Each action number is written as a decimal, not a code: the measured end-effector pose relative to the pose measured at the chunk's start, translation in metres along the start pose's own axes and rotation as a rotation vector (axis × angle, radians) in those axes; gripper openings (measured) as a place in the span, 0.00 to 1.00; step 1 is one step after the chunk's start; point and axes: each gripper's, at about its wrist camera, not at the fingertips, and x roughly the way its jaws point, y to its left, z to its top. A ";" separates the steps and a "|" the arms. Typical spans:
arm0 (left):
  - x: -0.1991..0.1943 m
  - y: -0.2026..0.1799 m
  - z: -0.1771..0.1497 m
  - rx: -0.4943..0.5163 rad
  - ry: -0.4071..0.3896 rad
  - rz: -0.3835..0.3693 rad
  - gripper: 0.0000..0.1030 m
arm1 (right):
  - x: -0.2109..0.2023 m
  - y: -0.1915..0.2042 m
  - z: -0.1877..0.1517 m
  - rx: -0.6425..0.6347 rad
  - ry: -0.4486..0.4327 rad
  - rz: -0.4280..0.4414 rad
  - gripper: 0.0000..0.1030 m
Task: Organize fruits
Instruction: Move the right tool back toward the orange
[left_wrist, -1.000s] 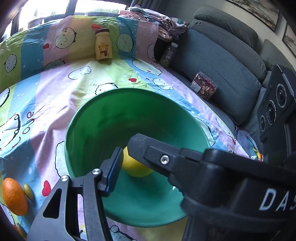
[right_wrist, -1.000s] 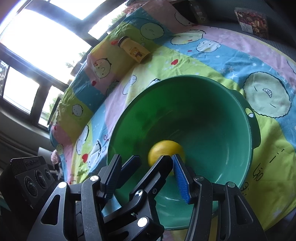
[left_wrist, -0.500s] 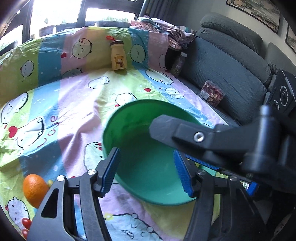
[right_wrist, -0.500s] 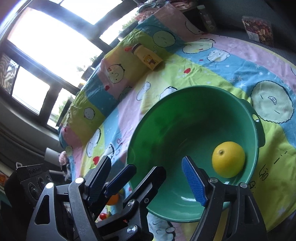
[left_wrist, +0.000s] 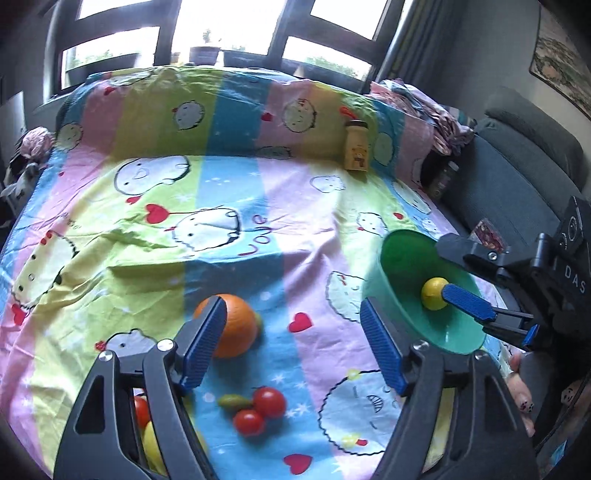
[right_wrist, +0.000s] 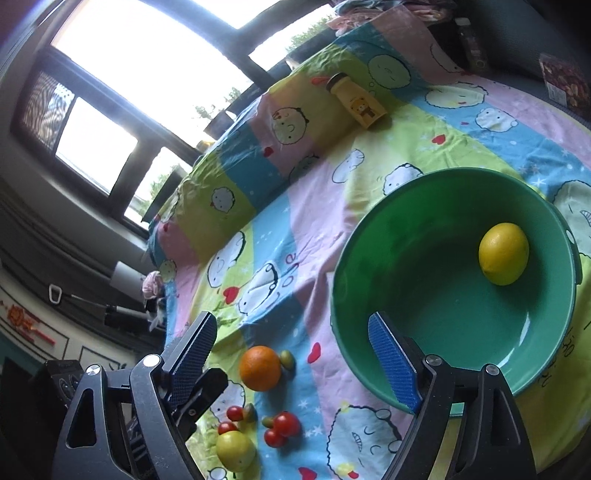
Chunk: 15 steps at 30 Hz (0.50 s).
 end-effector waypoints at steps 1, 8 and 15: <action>-0.003 0.010 -0.004 -0.023 -0.004 0.023 0.73 | 0.002 0.005 -0.002 -0.017 0.007 -0.001 0.82; -0.014 0.074 -0.028 -0.175 0.016 0.136 0.73 | 0.021 0.030 -0.013 -0.082 0.059 0.052 0.90; -0.015 0.108 -0.035 -0.267 0.036 0.149 0.77 | 0.045 0.057 -0.031 -0.163 0.136 0.043 0.91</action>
